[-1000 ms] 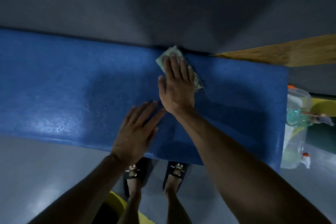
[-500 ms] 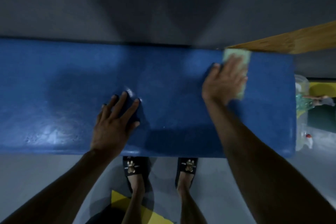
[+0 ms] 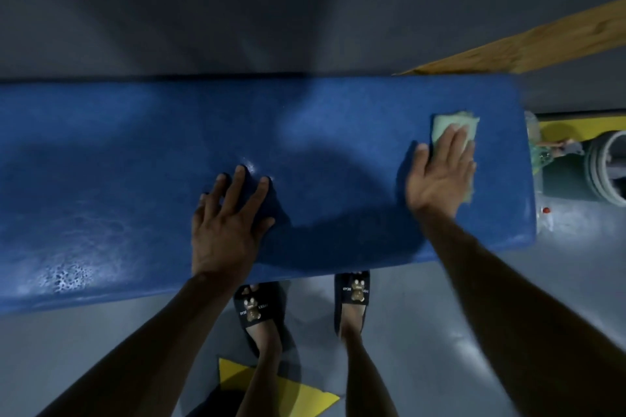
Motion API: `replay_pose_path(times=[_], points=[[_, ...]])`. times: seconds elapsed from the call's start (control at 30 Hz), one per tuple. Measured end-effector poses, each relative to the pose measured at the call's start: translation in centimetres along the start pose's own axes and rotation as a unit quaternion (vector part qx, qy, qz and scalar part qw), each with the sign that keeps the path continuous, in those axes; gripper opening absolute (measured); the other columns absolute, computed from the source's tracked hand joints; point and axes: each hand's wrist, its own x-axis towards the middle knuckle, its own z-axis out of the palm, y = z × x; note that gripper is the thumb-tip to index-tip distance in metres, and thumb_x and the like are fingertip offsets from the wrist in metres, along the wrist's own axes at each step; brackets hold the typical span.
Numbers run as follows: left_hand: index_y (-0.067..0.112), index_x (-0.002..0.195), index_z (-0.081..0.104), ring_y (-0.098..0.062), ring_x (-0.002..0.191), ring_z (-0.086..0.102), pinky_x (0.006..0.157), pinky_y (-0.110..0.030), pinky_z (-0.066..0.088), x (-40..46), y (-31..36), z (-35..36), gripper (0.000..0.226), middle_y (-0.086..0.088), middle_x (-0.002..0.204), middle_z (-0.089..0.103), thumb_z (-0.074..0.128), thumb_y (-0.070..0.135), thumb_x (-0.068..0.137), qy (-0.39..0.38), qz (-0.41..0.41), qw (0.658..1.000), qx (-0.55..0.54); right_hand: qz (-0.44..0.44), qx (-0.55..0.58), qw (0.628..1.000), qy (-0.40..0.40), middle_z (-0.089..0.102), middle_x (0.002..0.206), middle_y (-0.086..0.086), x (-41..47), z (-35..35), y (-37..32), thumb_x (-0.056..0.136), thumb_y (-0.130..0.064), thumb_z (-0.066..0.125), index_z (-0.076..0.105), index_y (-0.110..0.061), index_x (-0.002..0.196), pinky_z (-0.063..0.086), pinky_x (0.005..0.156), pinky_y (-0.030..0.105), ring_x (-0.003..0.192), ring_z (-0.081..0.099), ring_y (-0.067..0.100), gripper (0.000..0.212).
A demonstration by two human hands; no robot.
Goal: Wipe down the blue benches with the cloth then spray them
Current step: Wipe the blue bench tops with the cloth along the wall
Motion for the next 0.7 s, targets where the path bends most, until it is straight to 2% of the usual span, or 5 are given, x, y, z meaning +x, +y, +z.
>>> replay_pose_path(times=[0.13, 0.3, 0.37, 0.53, 0.7], points=[[0.041, 0.153, 0.028, -0.032, 0.151, 0.012, 0.117, -0.055, 0.021, 0.0, 0.2, -0.2, 0.062, 0.002, 0.166, 0.014, 0.048, 0.051, 0.096, -0.006, -0.002, 1.000, -0.010, -0.158, 0.005, 0.987, -0.002, 0.020, 0.164, 0.013, -10.2, 2.7, -7.2, 0.105, -0.045, 0.031, 0.022, -0.006, 0.157, 0.012, 0.124, 0.051, 0.153, 0.013, 0.035, 0.066], [0.042, 0.153, 0.028, -0.031, 0.151, 0.013, 0.116, -0.056, 0.023, 0.0, 0.2, -0.4, 0.061, 0.003, 0.166, 0.015, 0.049, 0.052, 0.096, -0.006, -0.003, 1.000, -0.001, -0.464, -0.064, 0.874, -0.126, 0.018, 0.166, 0.008, -9.6, -0.5, -0.6, 0.104, -0.039, 0.034, 0.023, -0.013, 0.158, 0.016, 0.124, 0.047, 0.153, 0.015, 0.028, 0.060], [0.042, 0.152, 0.029, -0.031, 0.151, 0.014, 0.115, -0.057, 0.025, 0.0, 0.1, -0.3, 0.061, 0.003, 0.166, 0.015, 0.048, 0.052, 0.096, -0.006, -0.003, 1.000, 0.001, -0.417, -0.087, 0.902, -0.071, 0.029, 0.160, 0.017, -5.9, -0.9, 4.5, 0.105, -0.029, 0.038, 0.034, -0.005, 0.152, 0.023, 0.121, 0.050, 0.149, 0.027, 0.035, 0.053], [0.042, 0.152, 0.030, -0.032, 0.151, 0.014, 0.114, -0.058, 0.025, -0.1, 0.2, -0.3, 0.061, 0.004, 0.166, 0.014, 0.051, 0.051, 0.095, -0.004, -0.008, 1.000, -0.007, 0.025, -0.007, 0.999, -0.025, 0.008, 0.166, 0.013, -5.3, -0.9, 2.7, 0.102, -0.051, 0.016, 0.012, -0.006, 0.158, 0.009, 0.124, 0.052, 0.154, 0.005, 0.034, 0.073], [0.042, 0.152, 0.027, -0.032, 0.151, 0.013, 0.113, -0.058, 0.026, -0.1, 0.2, -0.5, 0.062, 0.003, 0.166, 0.013, 0.048, 0.052, 0.095, -0.013, -0.007, 1.000, 0.000, -0.217, 0.000, 0.971, -0.097, 0.010, 0.167, 0.012, -16.8, 1.5, -5.2, 0.104, -0.052, 0.026, 0.016, -0.009, 0.158, 0.005, 0.125, 0.047, 0.154, 0.002, 0.031, 0.070]])
